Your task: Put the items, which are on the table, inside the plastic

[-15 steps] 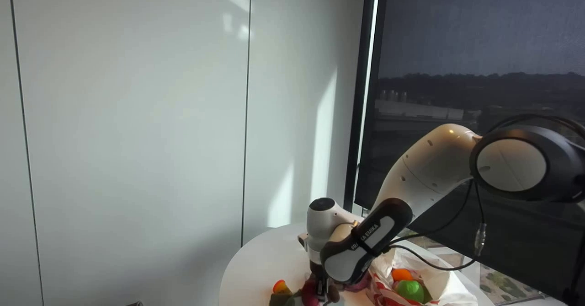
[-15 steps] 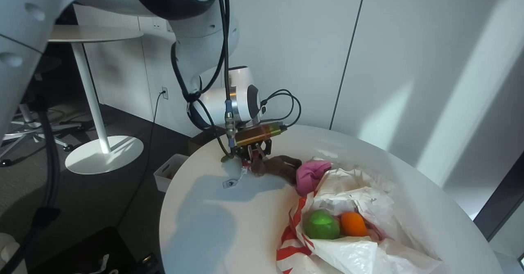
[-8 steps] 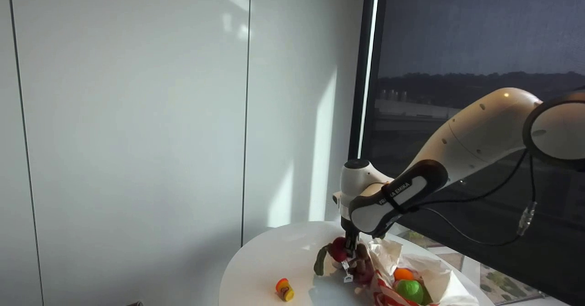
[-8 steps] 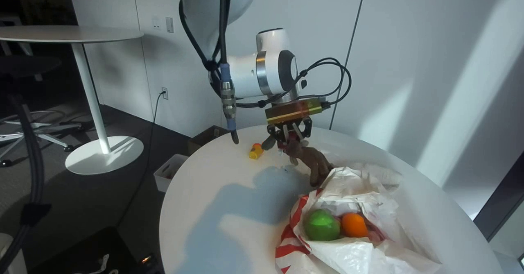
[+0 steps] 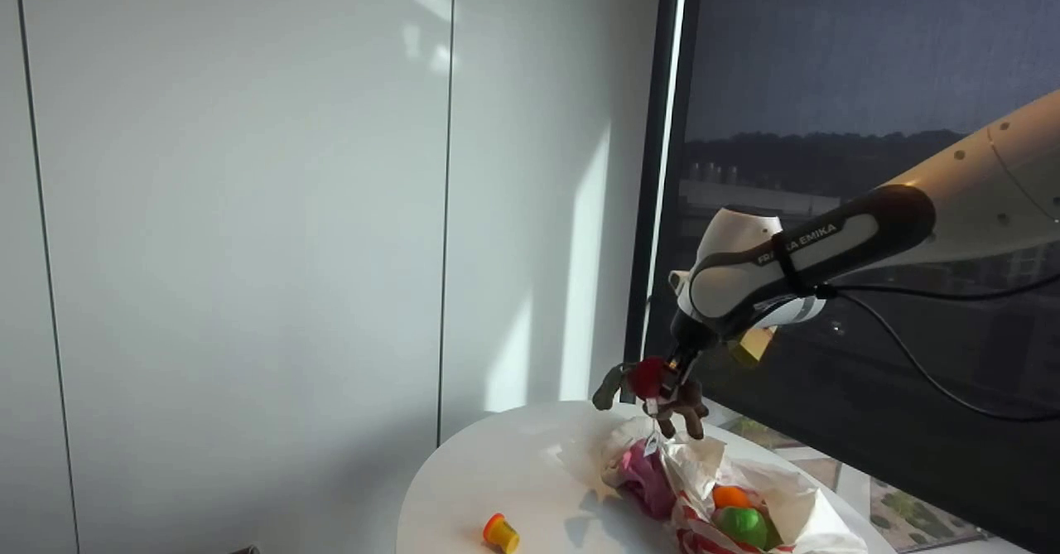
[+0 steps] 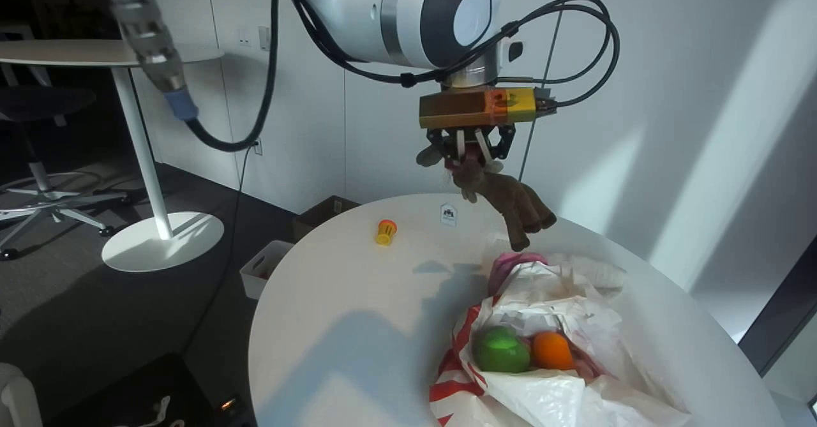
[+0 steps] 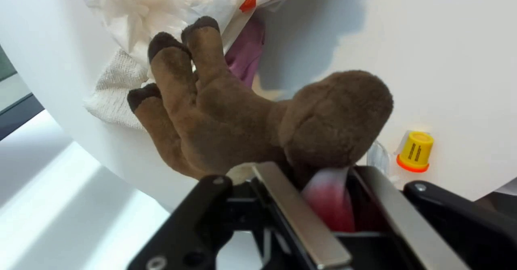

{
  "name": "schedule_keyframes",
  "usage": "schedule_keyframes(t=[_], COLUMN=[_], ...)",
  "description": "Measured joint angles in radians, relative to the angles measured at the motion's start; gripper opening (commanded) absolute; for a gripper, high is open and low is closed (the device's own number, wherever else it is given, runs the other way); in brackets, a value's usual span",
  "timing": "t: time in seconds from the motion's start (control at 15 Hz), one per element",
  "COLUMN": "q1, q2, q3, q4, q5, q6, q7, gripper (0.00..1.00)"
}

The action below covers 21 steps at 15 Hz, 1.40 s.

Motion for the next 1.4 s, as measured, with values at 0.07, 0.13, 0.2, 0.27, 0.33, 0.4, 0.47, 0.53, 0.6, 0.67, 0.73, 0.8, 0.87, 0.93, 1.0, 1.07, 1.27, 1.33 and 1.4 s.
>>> schedule_keyframes(t=[0.07,0.13,0.2,0.27,0.33,0.4,0.47,0.53,0.6,0.67,0.73,0.8,0.87,0.93,1.0,1.07,1.27,1.33,1.4], q1=[-0.003,-0.005,-0.005,-0.005,-0.005,-0.005,-0.005,-0.005,-0.006,-0.007,-0.01,-0.014,-0.021,-0.029,-0.039,-0.049,-0.076,-0.084,-0.092], q2=[-0.042,-0.079,-0.108,-0.131,-0.147,-0.154,-0.154,-0.148,-0.137,-0.12,-0.101,-0.079,-0.057,-0.036,-0.016,0.002,0.053,0.068,0.083], q3=[-0.016,-0.035,-0.054,-0.073,-0.091,-0.108,-0.125,-0.141,-0.155,-0.17,-0.182,-0.191,-0.197,-0.199,-0.2,-0.2,-0.2,-0.2,-0.2], q4=[-0.017,-0.03,-0.04,-0.047,-0.053,-0.056,-0.058,-0.061,-0.063,-0.064,-0.064,-0.062,-0.061,-0.059,-0.056,-0.051,-0.034,-0.026,-0.018], q5=[0.034,0.062,0.086,0.111,0.13,0.148,0.162,0.172,0.181,0.192,0.203,0.217,0.228,0.231,0.231,0.231,0.202,0.201,0.202], q6=[-0.015,-0.036,-0.06,-0.09,-0.123,-0.155,-0.188,-0.214,-0.229,-0.244,-0.262,-0.278,-0.288,-0.296,-0.299,-0.299,-0.297,-0.298,-0.298], q7=[-0.014,-0.025,-0.037,-0.054,-0.07,-0.084,-0.096,-0.107,-0.118,-0.129,-0.138,-0.148,-0.16,-0.167,-0.17,-0.179,-0.194,-0.205,-0.223], gripper=[0.17,0.17,0.17,0.17,0.17,0.17,0.17,0.17,0.17,0.16,0.17,0.17,0.17,0.17,0.17,0.17,0.17,0.17,0.17])
